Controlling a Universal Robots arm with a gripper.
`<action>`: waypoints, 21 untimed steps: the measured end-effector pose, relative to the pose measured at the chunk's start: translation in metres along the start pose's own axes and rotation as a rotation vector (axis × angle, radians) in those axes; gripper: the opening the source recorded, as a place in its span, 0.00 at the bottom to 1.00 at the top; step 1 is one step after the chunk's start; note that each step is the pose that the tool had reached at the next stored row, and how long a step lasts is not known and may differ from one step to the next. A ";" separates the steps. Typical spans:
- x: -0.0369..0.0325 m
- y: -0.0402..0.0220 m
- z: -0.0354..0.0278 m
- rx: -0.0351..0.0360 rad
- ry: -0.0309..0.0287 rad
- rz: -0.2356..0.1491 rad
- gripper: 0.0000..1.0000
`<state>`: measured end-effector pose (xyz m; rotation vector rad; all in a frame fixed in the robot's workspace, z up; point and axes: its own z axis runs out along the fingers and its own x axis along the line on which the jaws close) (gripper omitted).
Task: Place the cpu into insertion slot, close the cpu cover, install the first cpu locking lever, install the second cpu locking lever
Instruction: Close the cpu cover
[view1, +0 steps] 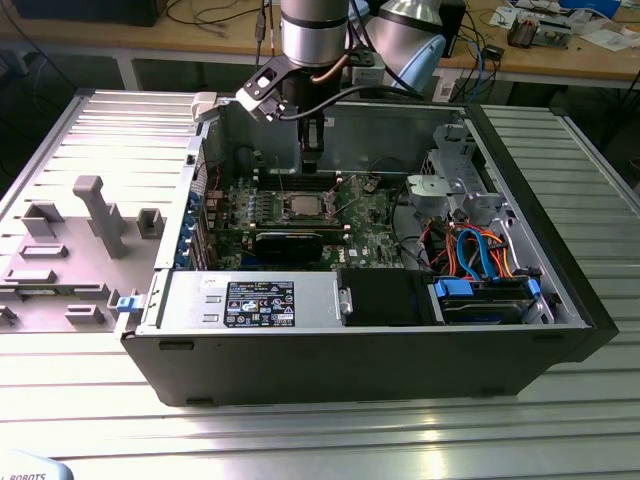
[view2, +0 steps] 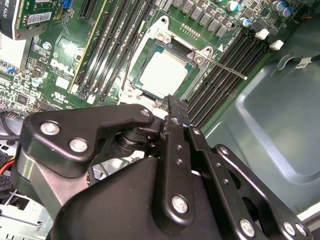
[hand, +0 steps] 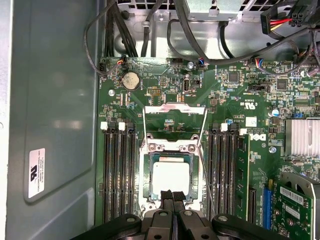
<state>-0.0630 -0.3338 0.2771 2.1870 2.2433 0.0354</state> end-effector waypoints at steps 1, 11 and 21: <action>0.0000 0.0000 0.0000 -0.0001 0.0000 0.000 0.11; -0.0001 0.0051 -0.0029 0.0000 0.0000 0.000 0.11; -0.0002 0.0080 -0.0028 0.0000 0.0000 0.000 0.11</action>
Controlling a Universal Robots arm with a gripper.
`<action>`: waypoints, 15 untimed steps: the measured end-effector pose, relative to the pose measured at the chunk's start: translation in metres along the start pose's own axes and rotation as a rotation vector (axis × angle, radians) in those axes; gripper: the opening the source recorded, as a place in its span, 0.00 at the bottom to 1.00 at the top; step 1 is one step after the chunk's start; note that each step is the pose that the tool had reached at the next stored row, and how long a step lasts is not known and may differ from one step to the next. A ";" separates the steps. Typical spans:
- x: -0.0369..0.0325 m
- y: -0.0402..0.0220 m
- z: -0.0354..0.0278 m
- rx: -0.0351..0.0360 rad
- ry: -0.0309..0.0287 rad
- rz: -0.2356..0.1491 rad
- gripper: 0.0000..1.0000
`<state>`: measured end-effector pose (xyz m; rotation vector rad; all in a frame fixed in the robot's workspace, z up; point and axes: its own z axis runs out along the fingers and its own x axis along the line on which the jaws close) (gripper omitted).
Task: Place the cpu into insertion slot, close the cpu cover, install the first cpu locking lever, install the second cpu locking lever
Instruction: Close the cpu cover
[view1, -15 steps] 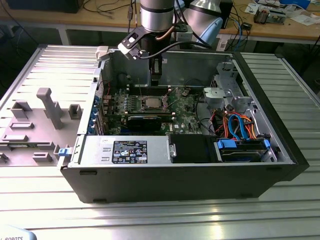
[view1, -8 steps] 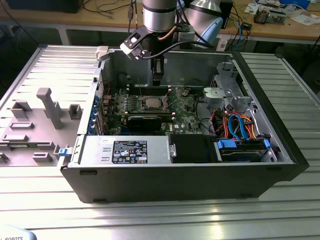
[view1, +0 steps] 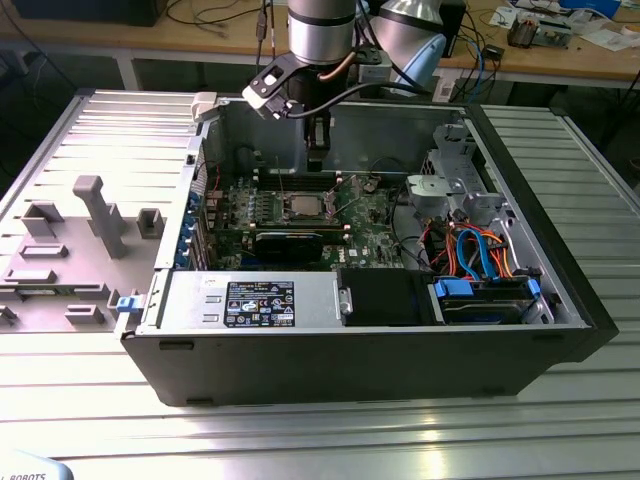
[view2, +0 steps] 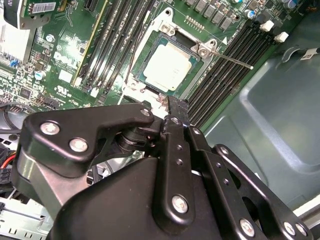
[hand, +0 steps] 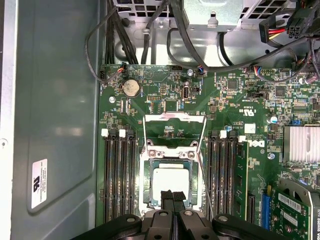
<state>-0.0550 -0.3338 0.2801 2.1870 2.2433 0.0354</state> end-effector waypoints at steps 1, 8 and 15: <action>0.0000 0.0000 0.0000 0.0000 0.0000 0.000 0.11; -0.0001 0.0024 0.0001 0.0000 0.0000 0.000 0.11; -0.0001 0.0041 0.0001 0.0000 0.0000 0.000 0.11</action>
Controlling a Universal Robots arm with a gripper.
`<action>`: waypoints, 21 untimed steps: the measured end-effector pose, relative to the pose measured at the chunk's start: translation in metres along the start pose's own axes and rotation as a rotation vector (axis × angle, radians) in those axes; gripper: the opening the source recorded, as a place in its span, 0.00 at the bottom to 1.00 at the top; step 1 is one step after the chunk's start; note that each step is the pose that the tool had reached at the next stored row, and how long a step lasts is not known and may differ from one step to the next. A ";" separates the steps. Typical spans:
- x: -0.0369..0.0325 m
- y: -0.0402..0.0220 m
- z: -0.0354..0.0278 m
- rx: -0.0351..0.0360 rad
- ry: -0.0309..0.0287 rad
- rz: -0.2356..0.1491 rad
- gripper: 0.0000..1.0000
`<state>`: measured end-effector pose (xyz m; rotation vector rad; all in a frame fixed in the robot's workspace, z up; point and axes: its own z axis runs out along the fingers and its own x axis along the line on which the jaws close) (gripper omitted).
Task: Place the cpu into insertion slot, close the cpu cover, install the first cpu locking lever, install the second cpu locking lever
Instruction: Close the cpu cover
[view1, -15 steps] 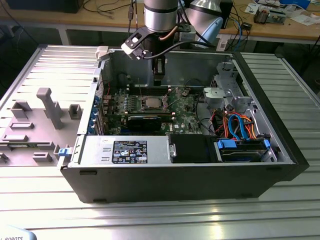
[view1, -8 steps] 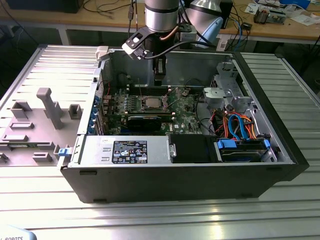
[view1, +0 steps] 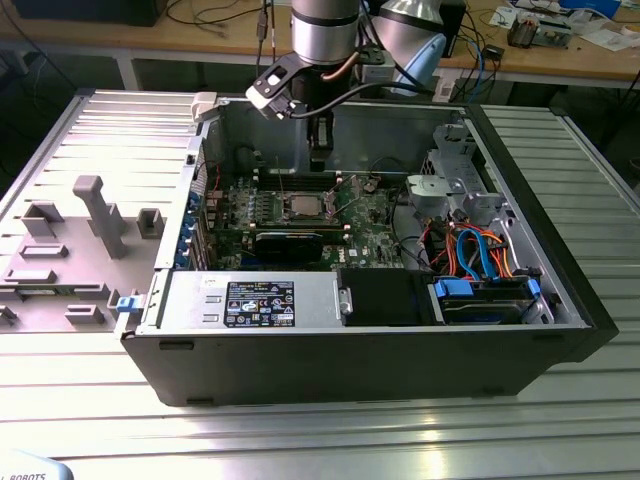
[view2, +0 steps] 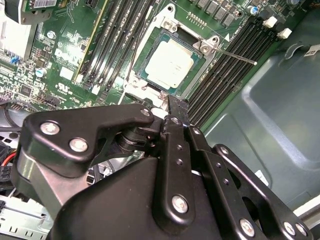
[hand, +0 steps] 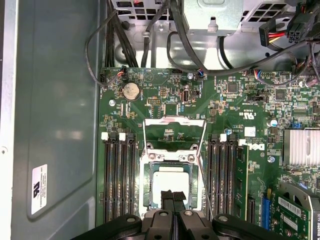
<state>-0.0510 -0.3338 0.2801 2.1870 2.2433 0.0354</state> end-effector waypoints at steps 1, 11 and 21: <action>0.0000 0.0002 0.0000 0.0000 0.0000 0.000 0.11; 0.0000 0.0018 0.0000 0.0000 0.0000 0.000 0.11; -0.0002 0.0076 0.0002 0.0000 0.0000 0.000 0.11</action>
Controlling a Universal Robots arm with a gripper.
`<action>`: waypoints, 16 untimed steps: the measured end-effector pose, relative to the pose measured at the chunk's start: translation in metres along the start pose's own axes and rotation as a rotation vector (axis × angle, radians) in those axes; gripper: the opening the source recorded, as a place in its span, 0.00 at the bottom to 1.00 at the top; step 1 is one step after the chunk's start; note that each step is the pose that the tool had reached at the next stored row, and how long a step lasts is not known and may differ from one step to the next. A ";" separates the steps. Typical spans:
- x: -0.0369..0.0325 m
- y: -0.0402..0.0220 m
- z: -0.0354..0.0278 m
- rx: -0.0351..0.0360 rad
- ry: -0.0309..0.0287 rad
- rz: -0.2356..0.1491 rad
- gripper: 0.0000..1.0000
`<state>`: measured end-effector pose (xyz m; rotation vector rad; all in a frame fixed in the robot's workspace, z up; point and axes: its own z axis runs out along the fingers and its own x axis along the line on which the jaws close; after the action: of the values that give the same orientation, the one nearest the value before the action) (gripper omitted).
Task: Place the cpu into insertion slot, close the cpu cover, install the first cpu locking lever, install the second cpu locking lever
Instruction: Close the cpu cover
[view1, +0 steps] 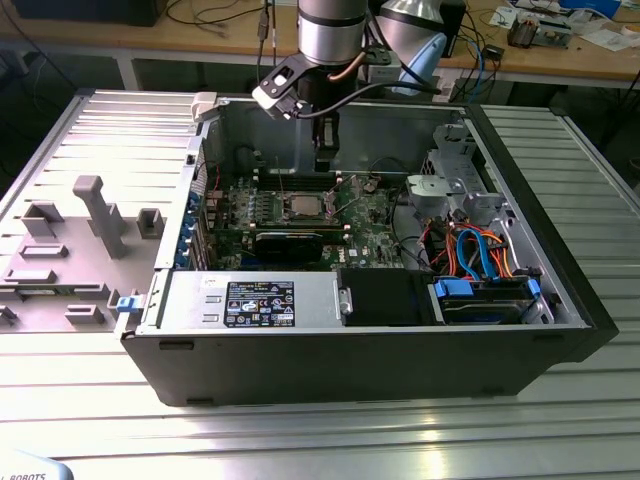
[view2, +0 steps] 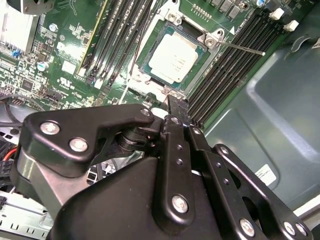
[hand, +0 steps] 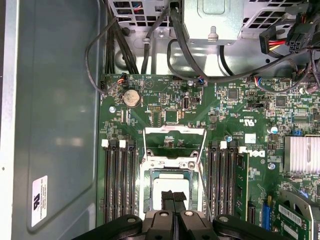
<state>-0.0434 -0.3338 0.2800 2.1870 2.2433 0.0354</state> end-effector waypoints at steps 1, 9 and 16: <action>0.0000 0.0002 0.0000 0.0000 0.0000 0.000 0.11; -0.0001 0.0035 0.0001 0.0000 0.0001 0.000 0.11; -0.0001 0.0044 0.0001 0.0001 0.0000 0.000 0.11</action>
<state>-0.0389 -0.3338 0.2801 2.1869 2.2435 0.0353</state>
